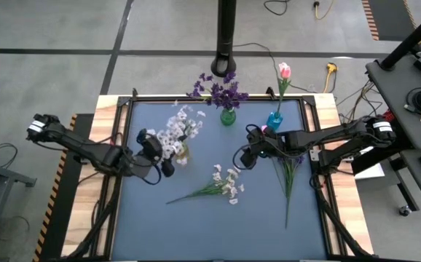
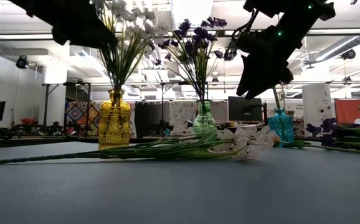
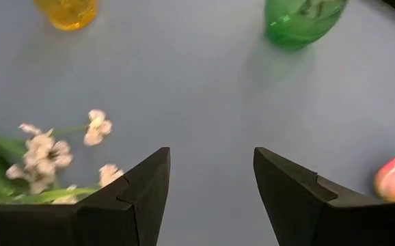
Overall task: Sort flowers into vase by color
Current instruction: Put the bottom white flowers into the yellow vase, then put the pink flower into the blue vase
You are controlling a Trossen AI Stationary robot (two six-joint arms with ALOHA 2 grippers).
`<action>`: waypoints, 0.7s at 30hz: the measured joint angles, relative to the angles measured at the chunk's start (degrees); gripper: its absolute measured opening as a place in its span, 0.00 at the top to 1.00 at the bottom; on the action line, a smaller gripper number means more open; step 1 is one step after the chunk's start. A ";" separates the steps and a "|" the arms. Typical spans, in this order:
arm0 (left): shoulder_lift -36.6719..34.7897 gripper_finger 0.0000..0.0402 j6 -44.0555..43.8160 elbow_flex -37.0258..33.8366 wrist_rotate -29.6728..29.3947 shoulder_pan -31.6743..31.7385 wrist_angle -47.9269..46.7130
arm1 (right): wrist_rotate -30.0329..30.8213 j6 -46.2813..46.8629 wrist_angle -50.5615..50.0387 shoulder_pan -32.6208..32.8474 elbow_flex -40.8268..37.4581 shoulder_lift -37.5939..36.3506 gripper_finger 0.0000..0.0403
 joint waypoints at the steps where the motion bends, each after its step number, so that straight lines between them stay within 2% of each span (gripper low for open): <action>1: 0.00 0.38 -1.01 1.13 0.94 -0.31 -2.91 | -0.95 0.00 0.00 0.02 0.00 0.00 0.50; 8: 0.00 0.31 -9.68 7.32 2.70 -1.13 -19.38 | -3.30 -0.05 -0.29 0.00 0.00 0.00 0.50; 14: 0.00 0.29 -16.16 12.59 9.93 -1.30 -32.70 | -7.73 2.03 -6.07 0.01 0.00 -1.12 0.50; 17: 0.00 0.29 -18.86 14.50 16.04 -1.39 -37.06 | -11.84 3.68 -10.02 0.02 0.16 -1.31 0.50; 21: -0.02 0.29 -27.05 16.42 26.40 -2.89 -43.60 | -16.54 7.05 -18.73 0.18 2.08 -1.31 0.50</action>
